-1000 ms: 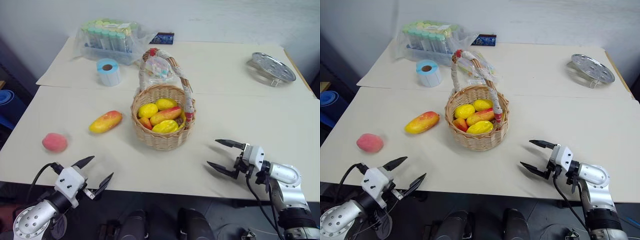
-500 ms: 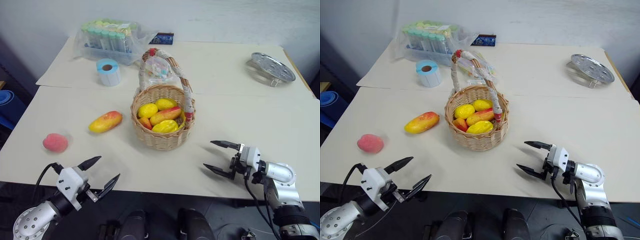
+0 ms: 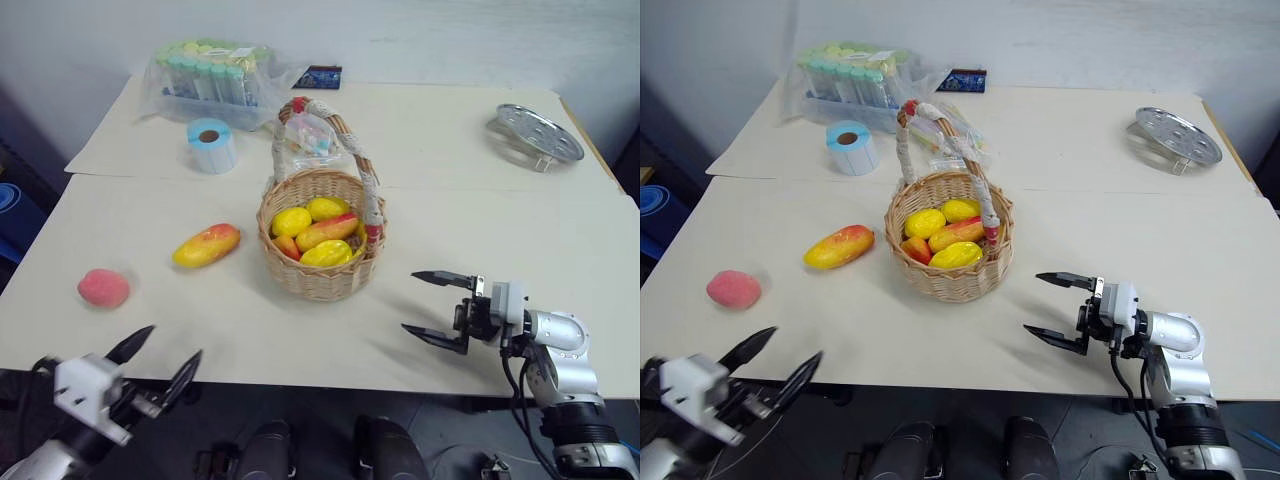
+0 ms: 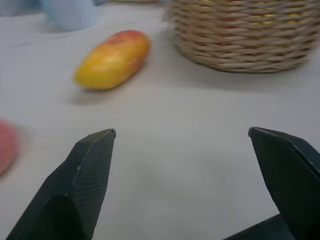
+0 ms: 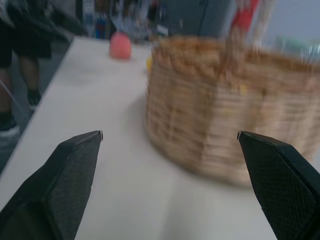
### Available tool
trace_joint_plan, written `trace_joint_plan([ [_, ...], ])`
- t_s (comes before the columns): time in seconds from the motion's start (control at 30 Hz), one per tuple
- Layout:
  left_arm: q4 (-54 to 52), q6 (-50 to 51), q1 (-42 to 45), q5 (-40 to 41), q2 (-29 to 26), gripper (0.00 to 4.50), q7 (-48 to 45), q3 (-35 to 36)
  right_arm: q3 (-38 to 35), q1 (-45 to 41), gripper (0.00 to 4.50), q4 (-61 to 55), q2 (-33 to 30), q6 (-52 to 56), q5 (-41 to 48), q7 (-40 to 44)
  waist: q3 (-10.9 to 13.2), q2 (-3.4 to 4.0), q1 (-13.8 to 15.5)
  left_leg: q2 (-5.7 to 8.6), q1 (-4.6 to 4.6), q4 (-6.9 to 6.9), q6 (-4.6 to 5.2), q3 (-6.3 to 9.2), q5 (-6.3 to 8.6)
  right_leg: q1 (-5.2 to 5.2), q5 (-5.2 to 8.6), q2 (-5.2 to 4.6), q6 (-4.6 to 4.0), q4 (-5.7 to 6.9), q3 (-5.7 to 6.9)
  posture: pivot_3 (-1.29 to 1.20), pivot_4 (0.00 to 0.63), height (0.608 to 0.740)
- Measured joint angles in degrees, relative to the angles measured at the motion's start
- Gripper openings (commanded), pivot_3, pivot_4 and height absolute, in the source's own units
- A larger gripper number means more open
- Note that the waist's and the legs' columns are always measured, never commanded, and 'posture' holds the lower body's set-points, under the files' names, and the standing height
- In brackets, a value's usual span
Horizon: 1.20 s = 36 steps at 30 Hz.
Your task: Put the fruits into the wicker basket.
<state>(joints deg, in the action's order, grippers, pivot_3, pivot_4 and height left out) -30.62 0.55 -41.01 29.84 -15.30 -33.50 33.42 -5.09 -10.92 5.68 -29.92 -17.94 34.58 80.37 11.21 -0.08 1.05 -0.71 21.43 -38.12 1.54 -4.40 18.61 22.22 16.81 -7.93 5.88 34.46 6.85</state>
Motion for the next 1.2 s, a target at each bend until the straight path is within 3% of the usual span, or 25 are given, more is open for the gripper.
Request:
trace_joint_plan([
  [0.13,8.61,-1.49,-1.75,7.83,5.90,4.50,3.96,10.43,0.03,2.82,4.46,-9.28,-1.53,10.70,6.43,-2.19,-0.02,-0.05,0.35,-0.10,0.03,-0.11,0.36,0.00,0.35,0.03,0.04,0.04,-0.08,-0.05,-0.11,0.00,0.150,0.740],
  [0.23,11.58,-0.25,-1.75,12.59,6.12,4.50,6.64,14.53,0.10,2.87,4.46,-14.16,-1.95,15.43,9.24,-3.16,-0.04,-0.11,0.44,-0.10,0.02,-0.17,0.33,0.01,0.43,0.01,0.04,-0.01,-0.10,-0.04,-0.16,0.00,0.150,0.740],
  [0.43,16.04,9.93,-1.73,24.56,3.71,4.50,12.38,19.12,0.26,2.48,4.46,-19.25,1.42,13.63,8.38,-5.13,-0.21,-0.44,0.38,-0.16,0.03,-0.17,0.28,0.00,0.49,0.07,0.08,0.06,-0.18,-0.01,-0.16,0.00,0.150,0.740],
  [0.53,10.48,13.33,-1.53,28.36,-3.17,4.50,12.22,20.42,1.65,2.43,4.46,-20.80,1.02,12.69,6.85,-2.96,-0.37,-0.73,0.62,-0.16,0.02,-0.17,0.08,0.09,0.56,0.05,0.11,0.05,-0.25,0.02,-0.17,0.00,0.150,0.740],
  [0.67,7.27,21.75,4.04,30.94,-19.14,4.50,15.49,21.04,1.77,2.11,4.46,-20.86,1.39,12.19,6.06,-3.64,-0.37,-0.65,0.30,-0.15,-0.07,-0.15,-0.11,0.06,0.42,0.02,0.08,0.05,-0.35,0.15,-0.24,0.00,0.150,0.740],
  [0.8,10.60,31.89,9.47,30.24,-32.85,4.50,16.49,17.78,1.66,0.86,4.46,-19.76,1.77,10.62,4.79,-3.92,-0.35,-0.62,-0.67,-0.19,-0.12,-0.02,-0.27,-0.13,0.16,0.15,0.13,0.28,-0.43,0.39,-0.37,0.00,0.150,0.740],
  [0.9,14.15,36.79,13.37,28.98,-36.40,4.50,15.13,15.30,1.54,0.94,4.46,-18.68,1.77,10.36,4.27,-4.14,-0.34,-0.61,-1.72,-0.28,-0.16,0.12,-0.32,-0.33,0.17,0.26,0.13,0.43,-0.44,0.60,-0.50,0.00,0.150,0.740],
  [1.03,27.06,39.62,24.15,21.32,-44.92,4.50,12.20,7.51,1.70,1.21,4.46,-18.91,1.92,10.31,3.34,-5.21,-0.34,-0.63,-1.41,-0.38,-0.21,0.12,-0.44,-0.60,0.11,0.40,0.19,0.64,-0.52,0.72,-0.31,0.00,0.150,0.740],
  [1.2,34.53,39.12,32.52,14.35,-45.18,4.50,9.11,1.30,2.34,2.26,4.46,-19.30,2.04,10.60,2.48,-7.24,-0.35,-0.64,-1.40,-0.40,-0.26,0.13,-0.44,-0.87,0.15,0.61,0.18,0.49,-0.50,0.92,-0.57,0.00,0.150,0.740],
])
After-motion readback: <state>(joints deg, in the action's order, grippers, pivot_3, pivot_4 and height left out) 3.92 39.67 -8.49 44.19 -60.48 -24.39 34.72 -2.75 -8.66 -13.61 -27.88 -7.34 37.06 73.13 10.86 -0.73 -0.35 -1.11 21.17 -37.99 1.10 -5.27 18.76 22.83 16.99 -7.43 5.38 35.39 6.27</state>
